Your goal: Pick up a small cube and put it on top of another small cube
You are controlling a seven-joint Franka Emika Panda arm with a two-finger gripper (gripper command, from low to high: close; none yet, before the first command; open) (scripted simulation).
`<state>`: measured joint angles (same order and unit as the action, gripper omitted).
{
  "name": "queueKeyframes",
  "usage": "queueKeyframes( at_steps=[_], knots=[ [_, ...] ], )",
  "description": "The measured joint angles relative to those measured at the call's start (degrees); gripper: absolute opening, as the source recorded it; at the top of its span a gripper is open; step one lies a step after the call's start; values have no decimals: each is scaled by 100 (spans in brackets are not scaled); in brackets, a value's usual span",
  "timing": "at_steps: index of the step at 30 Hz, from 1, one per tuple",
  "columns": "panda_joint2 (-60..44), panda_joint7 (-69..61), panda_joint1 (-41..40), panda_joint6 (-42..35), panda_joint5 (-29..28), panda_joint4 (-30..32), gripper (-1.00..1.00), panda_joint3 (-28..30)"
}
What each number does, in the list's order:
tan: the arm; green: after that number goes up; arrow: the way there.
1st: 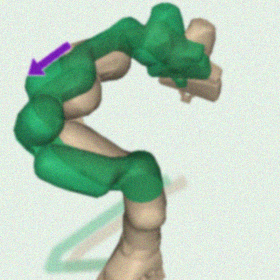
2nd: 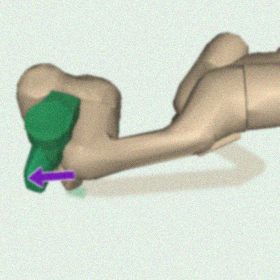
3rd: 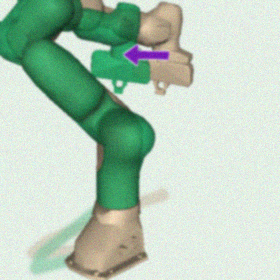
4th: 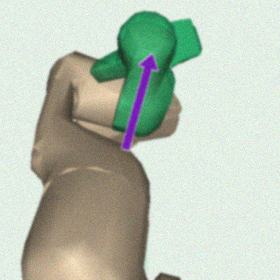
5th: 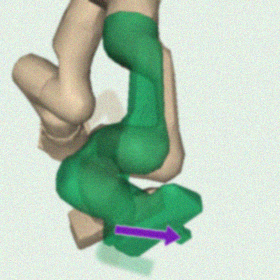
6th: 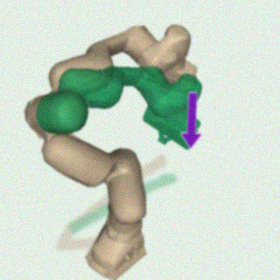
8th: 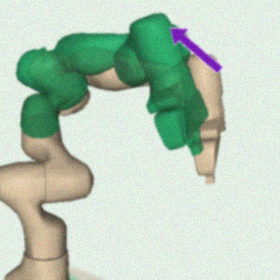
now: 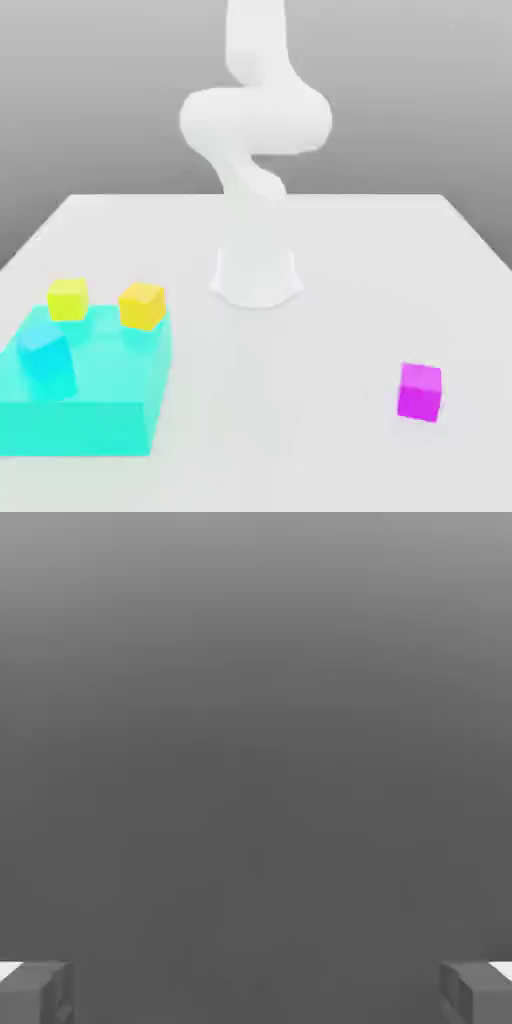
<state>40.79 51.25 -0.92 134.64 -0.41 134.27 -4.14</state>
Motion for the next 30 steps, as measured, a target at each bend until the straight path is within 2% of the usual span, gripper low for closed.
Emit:
queueKeyframes(
  at_steps=[11,18,21,23,30],
  knots=[
    [-2313,2611,-308,1321,-375,1129,0,-1865],
    [-3793,4362,-36,2134,-784,1831,0,-2630],
    [-4393,4998,262,2490,-799,2134,0,-2760],
    [-4710,5332,388,2699,-1038,2164,0,-2633],
    [-5686,6388,1304,3374,-2375,1950,0,-1433]
  ],
)
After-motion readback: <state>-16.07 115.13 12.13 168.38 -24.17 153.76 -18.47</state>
